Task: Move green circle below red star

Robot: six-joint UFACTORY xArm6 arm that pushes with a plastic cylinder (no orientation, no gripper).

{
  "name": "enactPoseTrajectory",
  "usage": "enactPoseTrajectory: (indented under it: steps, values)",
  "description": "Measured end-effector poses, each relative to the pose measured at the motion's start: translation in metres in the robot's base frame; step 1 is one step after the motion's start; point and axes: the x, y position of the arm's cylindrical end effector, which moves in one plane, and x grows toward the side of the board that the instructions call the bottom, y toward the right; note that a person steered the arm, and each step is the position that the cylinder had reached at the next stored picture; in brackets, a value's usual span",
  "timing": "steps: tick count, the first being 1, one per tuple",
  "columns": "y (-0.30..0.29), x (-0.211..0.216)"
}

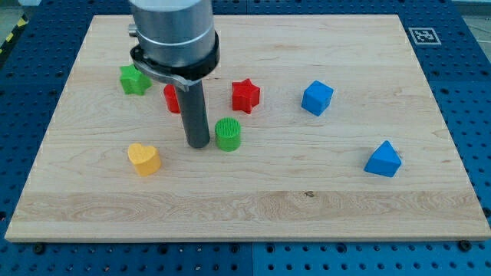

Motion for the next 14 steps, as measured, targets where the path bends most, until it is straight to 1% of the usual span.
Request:
enactPoseTrajectory:
  steps: [2,3,5,8,10,12,14]
  values:
    - [0.034,0.002]
    - [0.036,0.002]
    - [0.08,0.02]
    - [0.071,0.014]
    - [0.135,0.014]
    - [0.126,0.013]
    - [0.115,0.003]
